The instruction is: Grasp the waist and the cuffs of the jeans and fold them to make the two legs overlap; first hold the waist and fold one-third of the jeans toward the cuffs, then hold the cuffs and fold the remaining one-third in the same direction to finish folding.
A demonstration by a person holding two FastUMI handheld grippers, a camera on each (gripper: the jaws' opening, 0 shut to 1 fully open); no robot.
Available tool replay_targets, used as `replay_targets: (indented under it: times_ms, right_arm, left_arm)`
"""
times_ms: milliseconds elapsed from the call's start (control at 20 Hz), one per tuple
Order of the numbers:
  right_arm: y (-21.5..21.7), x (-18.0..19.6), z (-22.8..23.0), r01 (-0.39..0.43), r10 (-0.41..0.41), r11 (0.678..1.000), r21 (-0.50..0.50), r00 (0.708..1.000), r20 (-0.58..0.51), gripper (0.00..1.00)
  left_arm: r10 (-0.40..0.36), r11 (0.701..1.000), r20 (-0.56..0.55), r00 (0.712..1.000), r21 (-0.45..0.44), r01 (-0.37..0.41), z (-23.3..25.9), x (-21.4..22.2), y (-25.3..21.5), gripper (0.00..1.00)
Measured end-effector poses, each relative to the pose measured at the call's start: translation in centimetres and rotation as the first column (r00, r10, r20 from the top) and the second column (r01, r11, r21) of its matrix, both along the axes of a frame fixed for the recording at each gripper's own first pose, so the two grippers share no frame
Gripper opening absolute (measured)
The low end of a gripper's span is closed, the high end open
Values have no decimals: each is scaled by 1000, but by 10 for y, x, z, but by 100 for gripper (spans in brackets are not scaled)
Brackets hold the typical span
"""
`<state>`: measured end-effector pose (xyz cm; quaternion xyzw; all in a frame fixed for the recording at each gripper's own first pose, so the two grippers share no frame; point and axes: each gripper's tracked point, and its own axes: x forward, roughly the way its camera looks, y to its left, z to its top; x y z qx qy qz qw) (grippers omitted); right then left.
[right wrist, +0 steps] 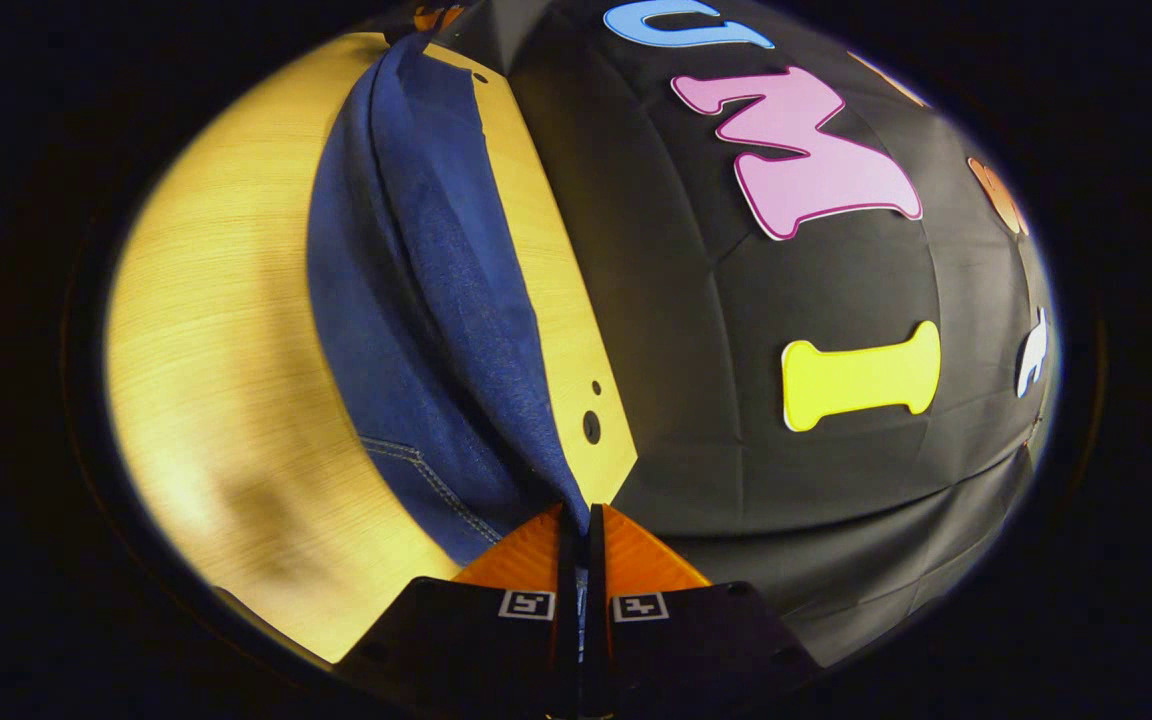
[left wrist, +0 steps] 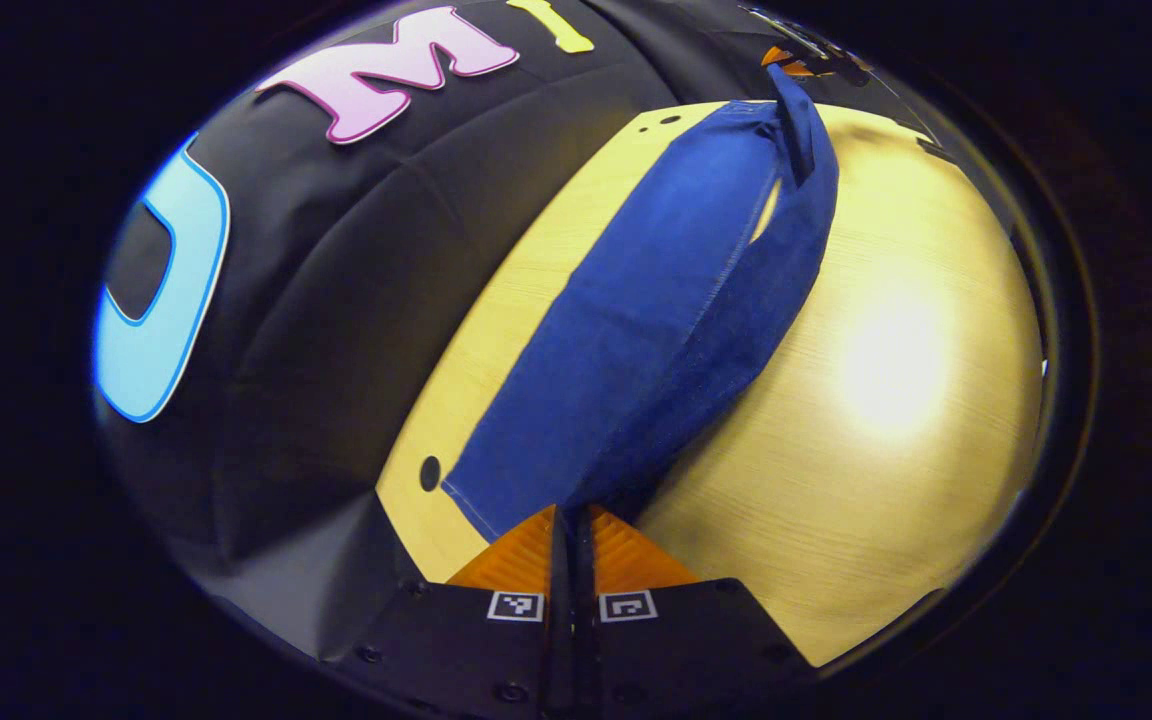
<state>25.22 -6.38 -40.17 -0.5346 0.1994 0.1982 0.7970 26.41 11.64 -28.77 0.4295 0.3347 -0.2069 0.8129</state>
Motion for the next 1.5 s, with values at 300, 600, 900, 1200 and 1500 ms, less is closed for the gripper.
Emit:
replay_targets:
  times_ms: [300,600,900,1200,1500]
  right_arm:
    - [11,91,-14,121,-125,990,66,990,58,6]
    - [32,137,-100,266,-258,958,102,962,-89,6]
    - [13,152,-83,328,-327,937,122,945,-22,48]
    - [-4,148,-24,324,-342,917,232,939,39,73]
    - [-20,123,-6,330,-341,925,188,940,28,77]
  left_arm:
    - [160,987,28,987,-36,-159,-10,78,15,6]
    - [353,934,12,936,-58,-352,-34,132,25,59]
    - [391,920,55,919,-46,-389,-19,136,34,96]
    - [349,936,152,925,-94,-338,32,140,22,96]
    - [329,944,234,915,-85,-318,71,147,44,96]
